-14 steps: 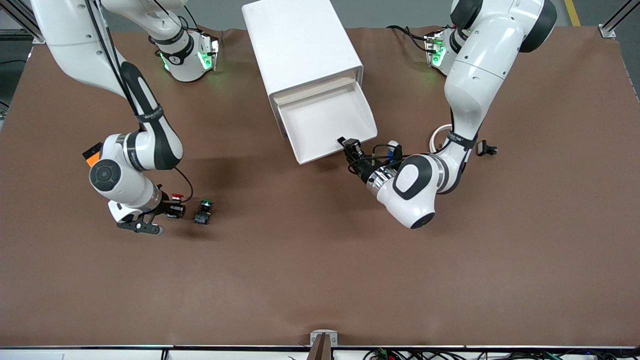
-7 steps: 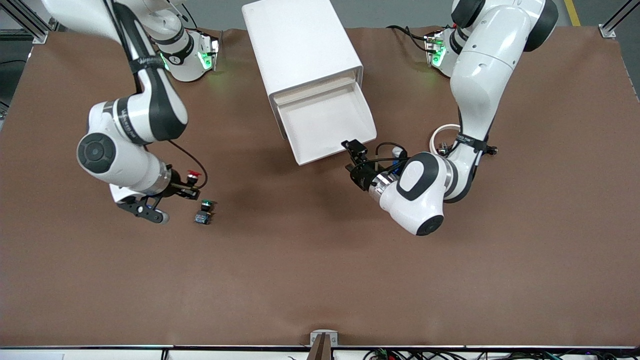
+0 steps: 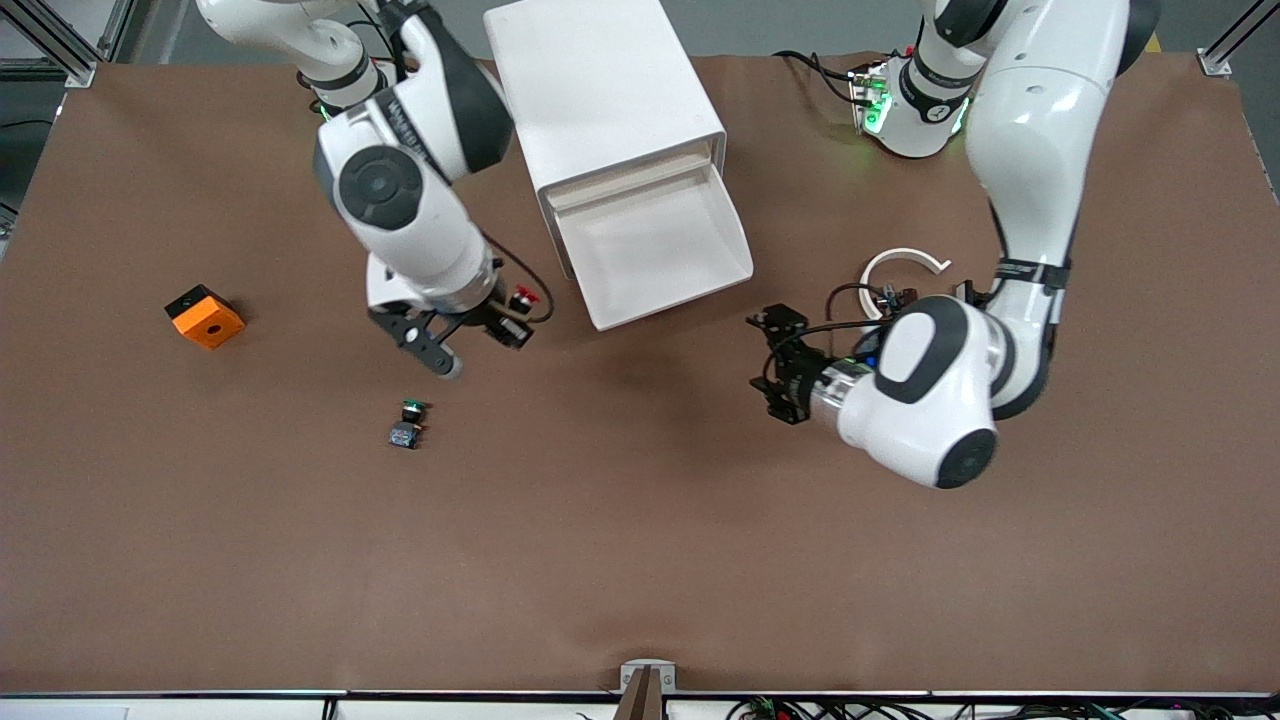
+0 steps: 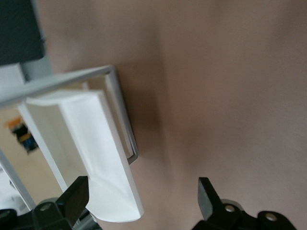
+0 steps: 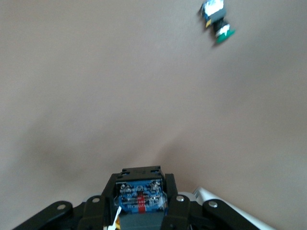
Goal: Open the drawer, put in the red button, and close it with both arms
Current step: 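Carry the red button into the drawer while the left gripper withdraws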
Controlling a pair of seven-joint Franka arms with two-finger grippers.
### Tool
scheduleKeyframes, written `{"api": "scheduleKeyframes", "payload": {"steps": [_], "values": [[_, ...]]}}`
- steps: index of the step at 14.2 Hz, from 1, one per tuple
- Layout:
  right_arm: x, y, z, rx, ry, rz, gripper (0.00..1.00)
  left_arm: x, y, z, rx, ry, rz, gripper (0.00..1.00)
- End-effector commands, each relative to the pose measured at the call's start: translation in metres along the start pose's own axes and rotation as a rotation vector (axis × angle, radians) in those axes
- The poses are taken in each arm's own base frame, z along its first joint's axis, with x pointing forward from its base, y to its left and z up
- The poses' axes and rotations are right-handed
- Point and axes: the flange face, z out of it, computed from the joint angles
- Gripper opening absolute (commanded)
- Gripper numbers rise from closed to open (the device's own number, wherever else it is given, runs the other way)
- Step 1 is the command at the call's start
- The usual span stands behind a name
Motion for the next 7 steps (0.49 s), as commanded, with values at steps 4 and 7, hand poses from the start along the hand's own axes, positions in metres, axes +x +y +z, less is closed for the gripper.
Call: {"api": "scheduleKeyframes", "payload": {"steps": [4, 7], "values": [[-0.129, -0.038, 0.032, -0.039, 0.014, 0.244, 0.0, 0.018, -0.033, -0.069, -0.154, 0.321, 0.632, 1.0], [-0.159, -0.046, 0.056, -0.066, 0.028, 0.368, 0.0, 0.025, -0.065, -0.115, -0.203, 0.501, 0.785, 1.0]]}}
